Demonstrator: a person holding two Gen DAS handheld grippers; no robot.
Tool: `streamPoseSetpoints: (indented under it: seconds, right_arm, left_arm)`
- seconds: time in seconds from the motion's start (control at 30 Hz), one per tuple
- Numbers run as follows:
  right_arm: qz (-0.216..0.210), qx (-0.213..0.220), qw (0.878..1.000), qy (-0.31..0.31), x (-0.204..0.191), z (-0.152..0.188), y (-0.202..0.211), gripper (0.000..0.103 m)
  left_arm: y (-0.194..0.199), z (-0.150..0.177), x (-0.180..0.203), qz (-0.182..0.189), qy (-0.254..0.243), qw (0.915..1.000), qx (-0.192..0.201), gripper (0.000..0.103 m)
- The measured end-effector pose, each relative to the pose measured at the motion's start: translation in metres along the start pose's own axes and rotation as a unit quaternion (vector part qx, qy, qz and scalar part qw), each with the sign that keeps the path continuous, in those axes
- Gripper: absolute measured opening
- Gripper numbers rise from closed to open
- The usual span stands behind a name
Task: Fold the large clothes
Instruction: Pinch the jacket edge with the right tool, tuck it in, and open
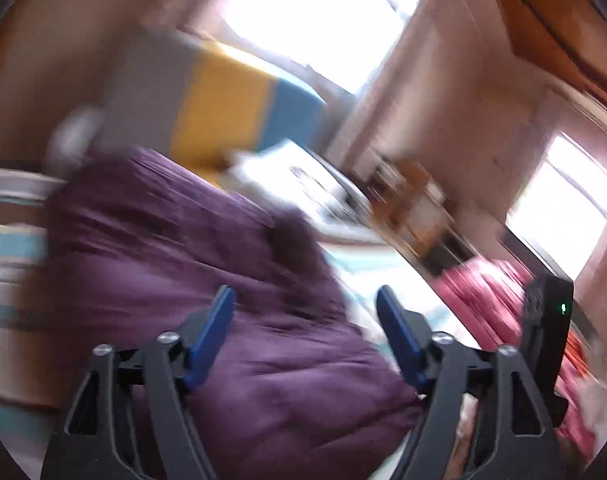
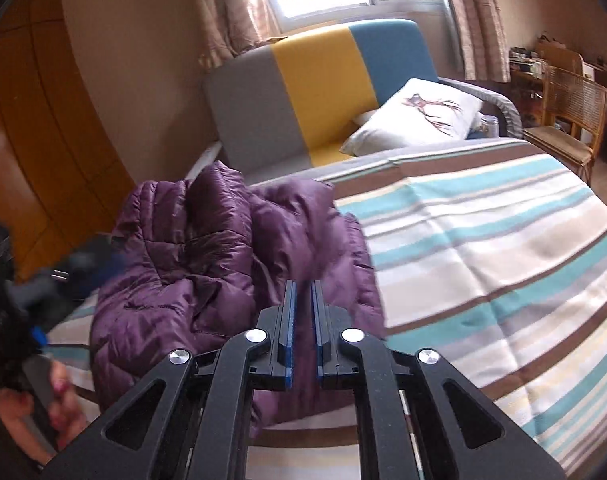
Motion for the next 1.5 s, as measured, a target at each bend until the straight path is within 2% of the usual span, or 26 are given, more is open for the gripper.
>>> streamPoseSetpoints:
  seconds: [0.03, 0.07, 0.13, 0.17, 0.27, 0.3, 0.33, 0.37, 0.4, 0.43, 0.47, 0.5, 0.57, 0.63, 0.8, 1.03, 1.1, 1.17, 1.27, 1.37, 1.4, 1.5]
  right_arm:
    - [-0.003, 0.004, 1.000, 0.001, -0.003, -0.004, -0.003, 0.052]
    - [-0.005, 0.007, 1.000, 0.003, -0.006, -0.008, -0.004, 0.072]
    - [-0.026, 0.006, 1.000, 0.016, -0.020, -0.016, -0.009, 0.073]
    - [-0.030, -0.002, 0.999, 0.018, -0.025, -0.020, -0.016, 0.073]
    - [-0.040, -0.068, 0.997, 0.008, -0.036, -0.022, -0.050, 0.072]
    - [-0.034, -0.093, 0.995, 0.003, -0.035, -0.021, -0.065, 0.073]
    - [-0.028, -0.112, 0.993, 0.002, -0.035, -0.020, -0.076, 0.068]
    - [-0.032, -0.122, 0.992, 0.006, -0.035, -0.019, -0.083, 0.049]
    - [-0.044, -0.127, 0.991, 0.011, -0.037, -0.020, -0.087, 0.037]
    - [-0.047, -0.124, 0.991, 0.015, -0.038, -0.023, -0.087, 0.020]
    - [-0.050, -0.116, 0.992, 0.023, -0.039, -0.028, -0.084, 0.012]
    - [-0.051, -0.105, 0.993, 0.034, -0.041, -0.034, -0.078, 0.010]
    - [-0.035, -0.070, 0.995, 0.066, -0.041, -0.047, -0.063, 0.009]
    - [-0.023, -0.060, 0.996, 0.060, -0.026, -0.053, -0.060, 0.009]
    - [-0.005, -0.086, 0.996, -0.031, 0.042, -0.035, -0.089, 0.009]
    - [0.009, -0.097, 0.994, -0.050, 0.066, 0.000, -0.119, 0.009]
    - [0.011, -0.094, 0.994, -0.055, 0.065, 0.002, -0.121, 0.010]
    - [0.021, -0.091, 0.995, -0.031, 0.057, -0.005, -0.114, 0.011]
    - [0.044, -0.086, 0.995, -0.010, 0.050, -0.022, -0.092, 0.021]
    - [0.033, -0.024, 0.999, -0.012, 0.040, -0.047, -0.058, 0.021]
    - [0.030, -0.015, 0.999, -0.009, 0.036, -0.053, -0.054, 0.021]
    - [0.005, -0.031, 0.999, 0.027, 0.014, -0.066, -0.064, 0.021]
  left_arm:
    - [0.019, -0.004, -0.016, -0.040, 0.004, 0.9988, 0.029, 0.084]
    - [0.030, -0.005, -0.028, -0.074, 0.002, 0.9964, 0.043, 0.084]
    - [0.040, -0.001, -0.060, -0.137, 0.001, 0.9900, 0.035, 0.084]
    - [0.039, 0.003, -0.069, -0.146, 0.005, 0.9890, 0.023, 0.084]
    - [0.025, 0.023, -0.094, -0.134, 0.038, 0.9899, -0.028, 0.084]
    - [0.021, 0.028, -0.096, -0.128, 0.043, 0.9904, -0.032, 0.084]
    - [0.022, 0.029, -0.097, -0.124, 0.043, 0.9910, -0.028, 0.084]
    - [0.024, 0.028, -0.097, -0.116, 0.040, 0.9921, -0.025, 0.084]
    - [0.024, 0.026, -0.095, -0.108, 0.034, 0.9932, -0.028, 0.084]
    - [0.017, 0.024, -0.086, -0.103, 0.022, 0.9939, -0.034, 0.084]
    - [0.012, 0.023, -0.077, -0.096, 0.013, 0.9947, -0.035, 0.084]
    - [0.011, 0.021, -0.067, -0.086, -0.004, 0.9956, -0.037, 0.084]
    - [0.003, 0.017, -0.051, -0.092, -0.039, 0.9944, -0.036, 0.084]
    - [-0.008, 0.013, -0.039, -0.086, -0.053, 0.9942, -0.037, 0.086]
    - [-0.037, 0.018, -0.011, -0.086, -0.078, 0.9908, -0.069, 0.087]
    - [-0.058, 0.033, 0.002, -0.101, -0.116, 0.9833, -0.097, 0.090]
    - [-0.058, 0.035, 0.002, -0.107, -0.112, 0.9829, -0.100, 0.090]
    - [-0.060, 0.034, 0.003, -0.111, -0.111, 0.9820, -0.104, 0.090]
    - [-0.061, 0.033, -0.001, -0.113, -0.102, 0.9818, -0.113, 0.090]
    - [-0.061, 0.033, -0.001, -0.115, -0.097, 0.9815, -0.118, 0.091]
    - [-0.061, 0.033, 0.001, -0.118, -0.098, 0.9811, -0.118, 0.091]
    - [-0.061, 0.035, 0.002, -0.125, -0.096, 0.9807, -0.116, 0.091]
Point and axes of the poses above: each gripper's, at about its wrist camera, not at the fingertips, and y roughly against the way its jaws point, x to its right, z to its underside, the point moved 1 cm from there along -y, roughly the way its jaws point, and after that the axes turned 8 degrees about x, right-handed, at the moved point
